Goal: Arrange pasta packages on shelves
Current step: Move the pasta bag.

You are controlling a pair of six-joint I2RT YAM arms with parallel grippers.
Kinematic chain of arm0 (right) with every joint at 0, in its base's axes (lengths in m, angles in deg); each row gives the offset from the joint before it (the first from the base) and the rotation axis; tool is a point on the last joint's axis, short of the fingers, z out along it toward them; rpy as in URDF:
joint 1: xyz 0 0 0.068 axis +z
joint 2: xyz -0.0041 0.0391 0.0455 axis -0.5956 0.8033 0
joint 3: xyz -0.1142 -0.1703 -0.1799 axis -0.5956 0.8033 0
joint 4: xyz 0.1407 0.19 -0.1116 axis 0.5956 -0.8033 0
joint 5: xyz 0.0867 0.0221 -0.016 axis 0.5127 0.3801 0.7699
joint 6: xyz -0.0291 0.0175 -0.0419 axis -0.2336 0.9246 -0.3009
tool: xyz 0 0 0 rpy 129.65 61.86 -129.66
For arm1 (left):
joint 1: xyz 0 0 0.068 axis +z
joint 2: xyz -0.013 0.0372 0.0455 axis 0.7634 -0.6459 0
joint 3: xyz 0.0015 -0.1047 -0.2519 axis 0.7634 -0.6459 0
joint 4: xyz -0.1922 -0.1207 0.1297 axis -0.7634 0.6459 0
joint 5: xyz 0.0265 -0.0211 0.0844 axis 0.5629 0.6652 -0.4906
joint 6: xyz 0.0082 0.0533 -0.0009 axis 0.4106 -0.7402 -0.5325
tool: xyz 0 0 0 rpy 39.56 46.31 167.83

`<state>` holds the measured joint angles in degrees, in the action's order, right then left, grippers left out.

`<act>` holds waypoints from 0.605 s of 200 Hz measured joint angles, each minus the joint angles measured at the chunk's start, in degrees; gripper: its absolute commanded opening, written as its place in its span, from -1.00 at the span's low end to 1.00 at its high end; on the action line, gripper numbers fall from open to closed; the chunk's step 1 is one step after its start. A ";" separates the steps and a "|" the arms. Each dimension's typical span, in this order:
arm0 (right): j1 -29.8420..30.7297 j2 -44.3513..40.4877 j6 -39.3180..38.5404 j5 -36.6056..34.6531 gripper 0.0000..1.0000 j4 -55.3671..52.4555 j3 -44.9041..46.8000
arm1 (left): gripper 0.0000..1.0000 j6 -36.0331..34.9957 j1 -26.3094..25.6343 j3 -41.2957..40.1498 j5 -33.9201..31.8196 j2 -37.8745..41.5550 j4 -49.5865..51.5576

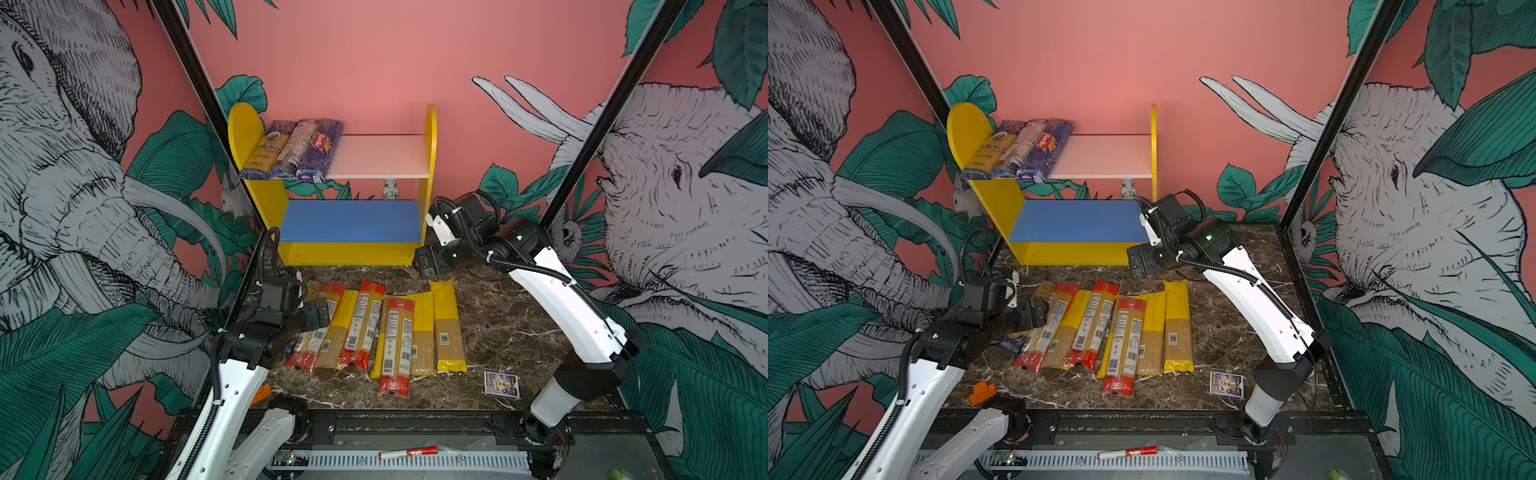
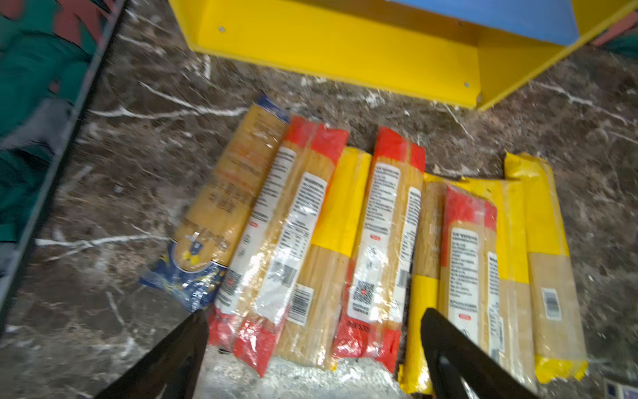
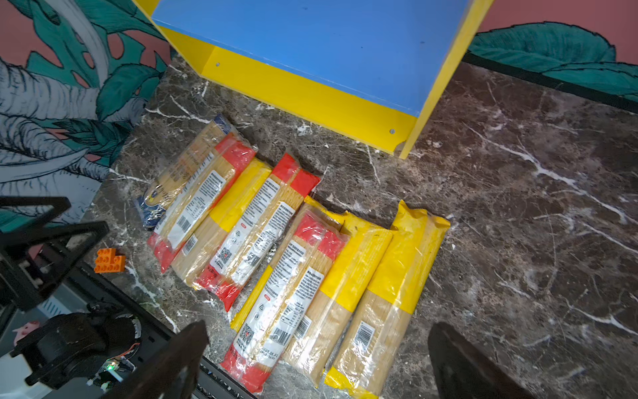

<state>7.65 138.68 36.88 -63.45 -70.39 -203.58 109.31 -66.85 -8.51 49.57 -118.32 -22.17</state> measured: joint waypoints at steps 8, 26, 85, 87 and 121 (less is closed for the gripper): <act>0.00 -0.13 0.37 -1.40 0.98 -1.11 -0.15 | 0.93 2.36 -3.41 -1.46 0.02 -0.22 -0.59; -0.13 -0.55 0.96 -4.09 0.98 -3.63 -0.31 | 0.92 6.14 -10.62 -3.04 -0.31 -1.16 -1.53; -4.44 -8.44 3.41 -8.57 0.98 -8.48 7.37 | 0.94 20.94 -37.83 -4.96 -10.67 -10.62 -4.63; -4.63 -8.94 3.52 -8.66 0.98 -8.52 7.72 | 0.94 21.57 -38.82 -4.96 -11.02 -11.45 -4.72; -5.70 -16.50 4.00 -9.84 0.98 -8.63 13.00 | 0.96 28.70 -50.07 -1.53 -16.83 -26.47 -4.48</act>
<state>1.95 122.18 40.88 -73.29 -79.02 -190.58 138.01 -116.92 -10.04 32.74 -144.78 -26.66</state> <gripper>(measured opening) 0.990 0.976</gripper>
